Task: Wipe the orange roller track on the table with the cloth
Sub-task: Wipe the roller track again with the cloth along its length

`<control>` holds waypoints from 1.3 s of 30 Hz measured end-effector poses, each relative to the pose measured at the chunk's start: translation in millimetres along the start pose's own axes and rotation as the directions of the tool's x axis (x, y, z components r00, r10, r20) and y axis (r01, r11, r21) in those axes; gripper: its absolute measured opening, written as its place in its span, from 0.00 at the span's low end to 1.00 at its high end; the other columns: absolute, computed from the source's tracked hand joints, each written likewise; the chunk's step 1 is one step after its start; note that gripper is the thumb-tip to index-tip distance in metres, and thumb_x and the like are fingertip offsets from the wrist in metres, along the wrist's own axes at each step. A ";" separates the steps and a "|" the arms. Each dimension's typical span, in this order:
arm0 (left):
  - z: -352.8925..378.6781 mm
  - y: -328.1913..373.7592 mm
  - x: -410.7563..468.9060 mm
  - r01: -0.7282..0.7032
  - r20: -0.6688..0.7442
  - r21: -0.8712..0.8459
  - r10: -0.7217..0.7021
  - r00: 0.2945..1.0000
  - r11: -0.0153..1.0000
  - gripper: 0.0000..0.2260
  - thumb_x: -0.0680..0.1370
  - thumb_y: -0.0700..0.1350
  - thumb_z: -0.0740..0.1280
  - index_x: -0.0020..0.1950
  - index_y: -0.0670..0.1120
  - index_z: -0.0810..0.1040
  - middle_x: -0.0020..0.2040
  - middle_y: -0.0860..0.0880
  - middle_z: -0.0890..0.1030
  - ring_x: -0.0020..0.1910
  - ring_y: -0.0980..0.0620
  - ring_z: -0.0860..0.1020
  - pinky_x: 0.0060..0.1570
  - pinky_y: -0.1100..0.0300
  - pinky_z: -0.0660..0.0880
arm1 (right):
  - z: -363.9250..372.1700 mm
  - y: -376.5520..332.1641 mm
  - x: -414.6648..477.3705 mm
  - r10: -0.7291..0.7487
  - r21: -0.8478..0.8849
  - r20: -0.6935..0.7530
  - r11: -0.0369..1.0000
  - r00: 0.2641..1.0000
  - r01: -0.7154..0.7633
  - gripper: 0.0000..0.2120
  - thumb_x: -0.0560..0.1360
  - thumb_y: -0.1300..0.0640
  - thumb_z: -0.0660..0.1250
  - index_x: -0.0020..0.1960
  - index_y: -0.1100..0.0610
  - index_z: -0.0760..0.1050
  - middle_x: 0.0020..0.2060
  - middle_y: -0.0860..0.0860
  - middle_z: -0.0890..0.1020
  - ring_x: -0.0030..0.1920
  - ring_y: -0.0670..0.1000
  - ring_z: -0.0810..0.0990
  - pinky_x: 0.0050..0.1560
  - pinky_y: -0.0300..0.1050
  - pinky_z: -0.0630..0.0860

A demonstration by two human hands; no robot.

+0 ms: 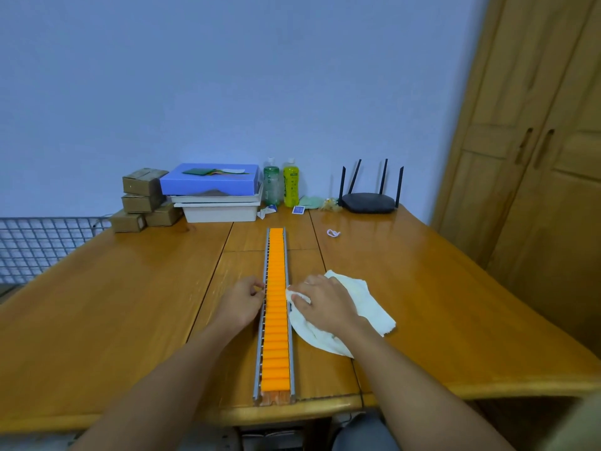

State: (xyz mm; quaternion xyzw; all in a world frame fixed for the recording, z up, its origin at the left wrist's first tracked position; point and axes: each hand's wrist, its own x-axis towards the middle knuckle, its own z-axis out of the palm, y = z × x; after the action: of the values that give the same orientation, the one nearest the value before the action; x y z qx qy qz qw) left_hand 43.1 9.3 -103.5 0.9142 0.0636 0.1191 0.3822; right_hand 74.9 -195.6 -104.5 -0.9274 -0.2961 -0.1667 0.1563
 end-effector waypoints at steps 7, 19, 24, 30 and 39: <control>-5.1 1.1 -33.7 -0.016 0.018 -0.044 0.016 1.000 0.999 0.09 0.83 0.45 0.65 0.64 0.48 0.78 0.48 0.49 0.82 0.46 0.54 0.81 0.40 0.61 0.75 | -15.5 -16.6 -24.8 -0.081 -0.009 0.015 0.997 0.997 0.081 0.17 0.81 0.47 0.59 0.63 0.50 0.81 0.50 0.51 0.82 0.51 0.53 0.78 0.44 0.46 0.72; -11.0 6.9 -99.2 -0.057 -0.024 -0.012 0.056 0.998 0.998 0.09 0.84 0.42 0.64 0.63 0.46 0.79 0.48 0.51 0.81 0.43 0.58 0.78 0.35 0.66 0.71 | -37.7 -51.8 -82.5 -0.136 -0.058 -0.014 0.989 0.991 0.135 0.17 0.81 0.45 0.59 0.62 0.48 0.82 0.47 0.49 0.81 0.47 0.50 0.78 0.41 0.44 0.67; -16.1 10.6 -126.0 -0.053 -0.038 0.024 0.054 0.998 0.998 0.09 0.83 0.43 0.64 0.61 0.45 0.79 0.47 0.48 0.82 0.39 0.56 0.78 0.32 0.63 0.70 | -44.8 -68.0 -106.3 -0.149 -0.066 -0.024 0.987 0.989 0.147 0.17 0.81 0.46 0.59 0.61 0.48 0.82 0.47 0.49 0.80 0.47 0.50 0.77 0.41 0.45 0.69; -16.7 18.4 -153.5 0.017 -0.061 0.003 -0.017 0.998 1.000 0.10 0.83 0.43 0.64 0.63 0.45 0.79 0.44 0.49 0.82 0.39 0.54 0.80 0.31 0.62 0.71 | -52.8 -82.7 -132.3 -0.170 -0.085 -0.043 0.983 0.985 0.166 0.17 0.80 0.46 0.59 0.60 0.47 0.83 0.47 0.48 0.82 0.47 0.49 0.78 0.42 0.45 0.72; -18.7 26.7 -182.9 0.074 -0.119 0.010 -0.073 0.990 0.997 0.07 0.82 0.41 0.65 0.57 0.43 0.81 0.46 0.49 0.80 0.40 0.57 0.75 0.33 0.64 0.68 | -66.6 -95.7 -158.9 -0.178 -0.079 -0.019 0.981 0.984 0.176 0.17 0.78 0.46 0.59 0.60 0.47 0.83 0.51 0.48 0.84 0.51 0.50 0.79 0.47 0.49 0.77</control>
State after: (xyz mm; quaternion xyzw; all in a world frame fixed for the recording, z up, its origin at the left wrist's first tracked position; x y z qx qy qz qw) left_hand -137.5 -34.5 -102.7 0.9053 0.1206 0.1584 0.3752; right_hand -119.2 -226.2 -90.4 -0.9004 -0.3689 -0.2031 0.1090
